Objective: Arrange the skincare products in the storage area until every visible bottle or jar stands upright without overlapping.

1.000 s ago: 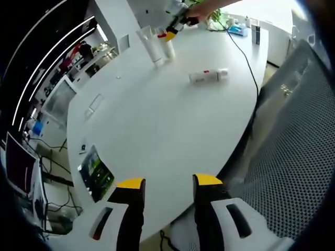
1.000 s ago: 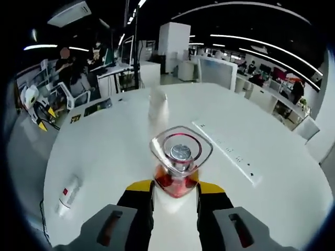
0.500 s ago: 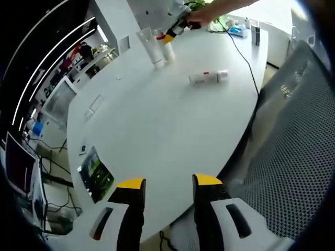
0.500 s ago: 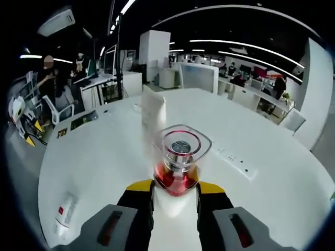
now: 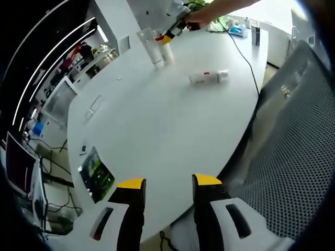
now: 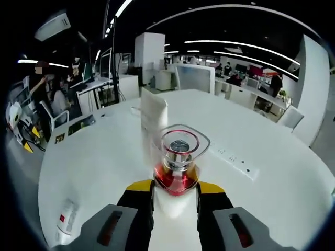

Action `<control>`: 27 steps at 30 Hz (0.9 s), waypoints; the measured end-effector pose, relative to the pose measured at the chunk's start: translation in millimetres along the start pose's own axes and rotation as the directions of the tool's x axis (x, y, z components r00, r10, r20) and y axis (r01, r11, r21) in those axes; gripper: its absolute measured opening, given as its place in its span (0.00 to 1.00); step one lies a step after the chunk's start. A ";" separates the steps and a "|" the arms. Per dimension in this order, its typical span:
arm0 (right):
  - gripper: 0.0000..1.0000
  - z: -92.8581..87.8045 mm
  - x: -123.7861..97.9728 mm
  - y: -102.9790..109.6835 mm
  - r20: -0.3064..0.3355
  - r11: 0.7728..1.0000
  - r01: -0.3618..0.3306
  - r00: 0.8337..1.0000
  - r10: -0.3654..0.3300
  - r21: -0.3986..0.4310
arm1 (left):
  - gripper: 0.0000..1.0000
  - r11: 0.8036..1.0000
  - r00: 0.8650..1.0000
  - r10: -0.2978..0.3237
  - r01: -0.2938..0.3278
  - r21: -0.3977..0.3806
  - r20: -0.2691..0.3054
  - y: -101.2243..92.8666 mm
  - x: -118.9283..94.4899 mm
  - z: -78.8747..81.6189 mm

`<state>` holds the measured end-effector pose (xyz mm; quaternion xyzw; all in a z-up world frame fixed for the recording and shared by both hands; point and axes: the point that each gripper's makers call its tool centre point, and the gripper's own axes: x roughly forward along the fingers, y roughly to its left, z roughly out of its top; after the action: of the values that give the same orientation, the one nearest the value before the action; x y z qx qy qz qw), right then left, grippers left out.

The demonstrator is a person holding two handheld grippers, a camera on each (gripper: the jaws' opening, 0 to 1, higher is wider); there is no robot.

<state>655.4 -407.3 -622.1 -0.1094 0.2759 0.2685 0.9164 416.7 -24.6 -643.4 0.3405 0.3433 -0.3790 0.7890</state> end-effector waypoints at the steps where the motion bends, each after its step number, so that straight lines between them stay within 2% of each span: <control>1: 0.24 0.4 0.6 0.4 0.000 1.000 -0.001 1.000 0.001 0.000 | 0.34 1.000 1.000 0.001 -0.001 -0.001 -0.001 0.2 -0.1 -0.2; 12: 0.24 2.3 3.3 1.6 -0.011 1.000 -0.009 1.000 0.009 -0.015 | 0.34 1.000 1.000 0.007 -0.007 0.000 0.000 1.3 -0.5 -0.1; 15: 0.28 2.0 2.5 5.3 0.002 1.000 -0.005 1.000 0.005 0.003 | 0.34 1.000 1.000 0.006 -0.006 0.003 0.000 1.1 -0.3 0.0; 18: 0.31 -8.2 1.2 9.9 -0.012 1.000 0.011 1.000 -0.011 0.024 | 0.34 1.000 1.000 0.007 -0.007 0.003 0.002 1.5 -0.6 0.5; 23: 0.32 -30.3 -10.3 28.0 -0.013 0.996 0.025 1.000 -0.024 0.082 | 0.34 1.000 1.000 0.011 -0.011 0.002 0.007 2.2 -1.0 1.3; 27: 0.32 -42.3 -20.0 37.9 -0.019 0.995 0.039 0.999 -0.038 0.093 | 0.34 1.000 1.000 0.014 -0.014 0.000 0.012 3.0 -1.6 2.4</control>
<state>601.5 -399.1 -647.6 -0.0741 0.2938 0.2366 0.9232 419.0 -24.5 -640.0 0.3405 0.3364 -0.3754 0.7937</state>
